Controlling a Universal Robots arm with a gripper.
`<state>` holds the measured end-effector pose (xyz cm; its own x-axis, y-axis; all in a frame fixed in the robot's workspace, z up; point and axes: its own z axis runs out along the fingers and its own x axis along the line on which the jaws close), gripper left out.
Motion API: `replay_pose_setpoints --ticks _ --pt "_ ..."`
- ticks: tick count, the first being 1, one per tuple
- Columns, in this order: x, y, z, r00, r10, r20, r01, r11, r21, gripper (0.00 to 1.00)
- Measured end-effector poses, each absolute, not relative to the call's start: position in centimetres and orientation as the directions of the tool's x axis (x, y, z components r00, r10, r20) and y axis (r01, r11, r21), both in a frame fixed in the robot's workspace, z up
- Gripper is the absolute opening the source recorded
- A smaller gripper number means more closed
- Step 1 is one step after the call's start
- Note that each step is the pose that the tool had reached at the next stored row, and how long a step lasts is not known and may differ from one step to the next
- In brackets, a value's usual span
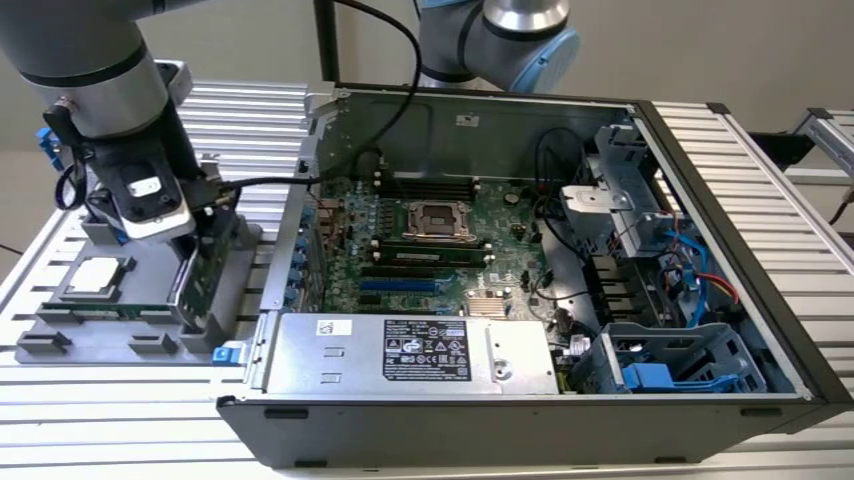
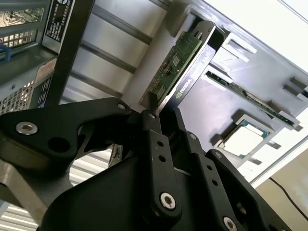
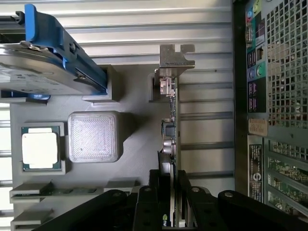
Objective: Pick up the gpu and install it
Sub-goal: 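Pick up the gpu and move the gpu toward the slot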
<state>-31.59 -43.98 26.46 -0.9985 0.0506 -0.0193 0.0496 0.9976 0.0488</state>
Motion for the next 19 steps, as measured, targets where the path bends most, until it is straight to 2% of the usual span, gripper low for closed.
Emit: replay_pose_setpoints --ticks 19 --pt "-31.6 -44.0 29.6 -0.999 0.051 -0.019 0.05 0.998 0.049 0.0"
